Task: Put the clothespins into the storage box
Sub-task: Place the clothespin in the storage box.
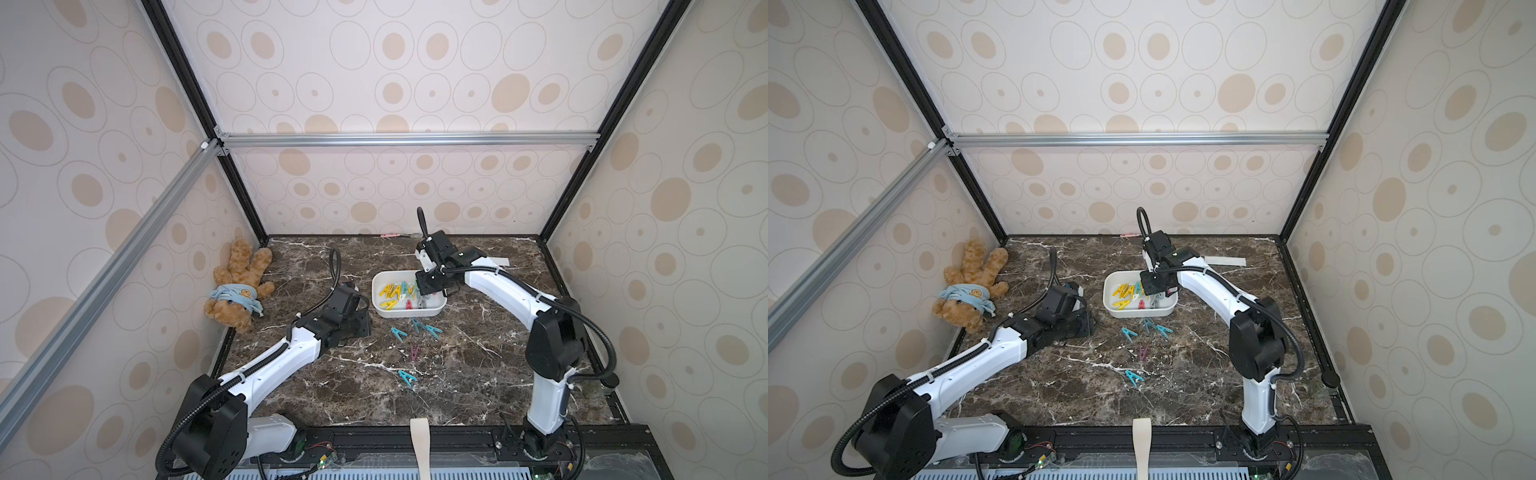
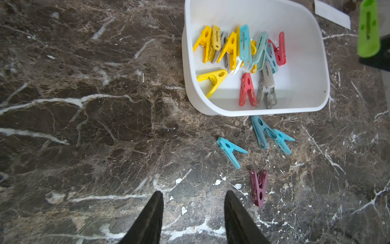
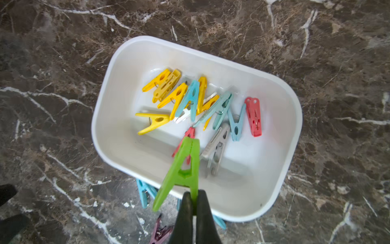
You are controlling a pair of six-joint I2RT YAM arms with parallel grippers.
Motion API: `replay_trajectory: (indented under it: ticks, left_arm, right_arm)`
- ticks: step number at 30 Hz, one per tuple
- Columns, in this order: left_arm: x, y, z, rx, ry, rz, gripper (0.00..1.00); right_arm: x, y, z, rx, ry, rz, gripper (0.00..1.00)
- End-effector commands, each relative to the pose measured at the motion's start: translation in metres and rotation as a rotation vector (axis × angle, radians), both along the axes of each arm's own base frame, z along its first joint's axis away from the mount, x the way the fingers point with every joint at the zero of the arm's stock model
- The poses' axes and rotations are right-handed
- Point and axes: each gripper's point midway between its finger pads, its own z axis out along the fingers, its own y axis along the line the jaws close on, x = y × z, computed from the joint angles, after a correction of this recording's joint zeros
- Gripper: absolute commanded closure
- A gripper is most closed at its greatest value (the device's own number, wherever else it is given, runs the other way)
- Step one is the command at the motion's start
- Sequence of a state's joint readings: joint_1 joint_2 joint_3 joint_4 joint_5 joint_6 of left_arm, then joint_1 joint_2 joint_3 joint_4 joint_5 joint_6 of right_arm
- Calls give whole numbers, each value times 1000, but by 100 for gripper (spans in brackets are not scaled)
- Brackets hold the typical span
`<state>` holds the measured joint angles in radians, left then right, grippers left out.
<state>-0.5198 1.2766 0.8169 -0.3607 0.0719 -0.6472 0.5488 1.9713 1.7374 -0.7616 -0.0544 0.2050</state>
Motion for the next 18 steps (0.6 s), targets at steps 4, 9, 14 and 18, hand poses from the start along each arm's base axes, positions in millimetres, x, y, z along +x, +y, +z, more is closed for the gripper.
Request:
replay_trajectory:
  ticks: [4,9,14,18]
  left_arm:
    - [4,1,3,14,39,27,53]
    - [5,-2,-4,22,70,18,53]
    - [2,-7,-11,30,114,-18,48]
    - [-4,-8,-16,31,147,-34,45]
  right_arm:
    - [13,-3,-35,-7,93,50,100]
    - [28,-2,-54,4,100,23,98]
    - [37,-4,-66,-10,118,14,94]
    - [40,-5,-64,-13,106,12,87]
